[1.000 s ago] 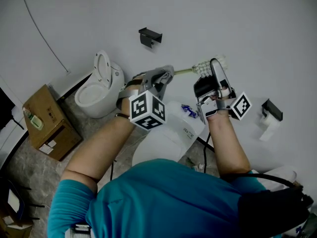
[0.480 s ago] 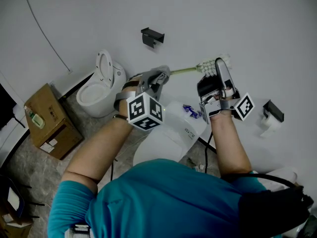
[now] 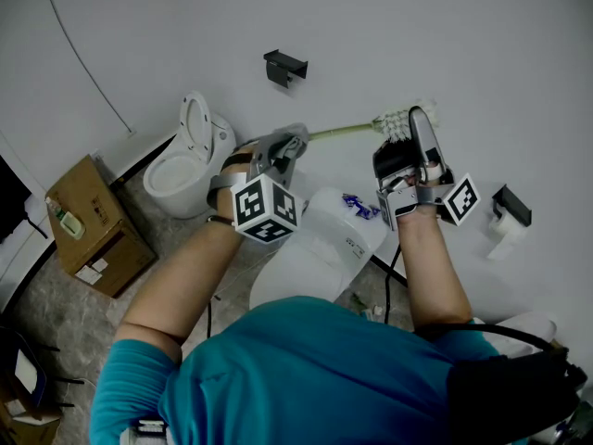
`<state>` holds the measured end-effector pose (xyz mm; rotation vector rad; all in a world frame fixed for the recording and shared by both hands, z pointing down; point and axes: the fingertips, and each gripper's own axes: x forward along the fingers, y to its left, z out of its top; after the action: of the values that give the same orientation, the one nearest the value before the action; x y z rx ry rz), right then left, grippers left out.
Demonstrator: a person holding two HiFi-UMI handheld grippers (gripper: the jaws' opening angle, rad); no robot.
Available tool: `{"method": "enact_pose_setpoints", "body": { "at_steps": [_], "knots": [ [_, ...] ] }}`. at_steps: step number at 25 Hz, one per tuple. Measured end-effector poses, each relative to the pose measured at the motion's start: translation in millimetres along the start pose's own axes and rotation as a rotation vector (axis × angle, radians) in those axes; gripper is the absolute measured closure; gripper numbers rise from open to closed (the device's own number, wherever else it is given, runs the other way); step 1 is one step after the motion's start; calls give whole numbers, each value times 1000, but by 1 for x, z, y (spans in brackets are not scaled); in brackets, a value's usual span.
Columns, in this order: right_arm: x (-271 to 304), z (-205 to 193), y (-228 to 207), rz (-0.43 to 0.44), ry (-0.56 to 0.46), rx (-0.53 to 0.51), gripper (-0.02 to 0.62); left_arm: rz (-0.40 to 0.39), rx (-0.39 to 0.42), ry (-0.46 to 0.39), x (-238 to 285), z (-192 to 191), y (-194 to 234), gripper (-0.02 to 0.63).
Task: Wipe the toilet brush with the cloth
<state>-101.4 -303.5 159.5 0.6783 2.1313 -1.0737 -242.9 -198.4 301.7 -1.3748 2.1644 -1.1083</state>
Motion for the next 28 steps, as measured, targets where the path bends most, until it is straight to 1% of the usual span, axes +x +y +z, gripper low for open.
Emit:
{"method": "enact_pose_setpoints", "body": {
  "at_steps": [5,15,23,28],
  "knots": [
    [2,0,5,8,-9,-4,446,12,8,19,-4,-13,5,568],
    [1,2,8,17,-26,-11,446,58,38,79,-7,-48,14,566],
    [1,3,10,19,-41,-25,448,77,45,126,-11,-79,19,566],
    [-1,5,7,18,-45,-30,448,91,76,140,-12,-91,19,566]
  ]
}}
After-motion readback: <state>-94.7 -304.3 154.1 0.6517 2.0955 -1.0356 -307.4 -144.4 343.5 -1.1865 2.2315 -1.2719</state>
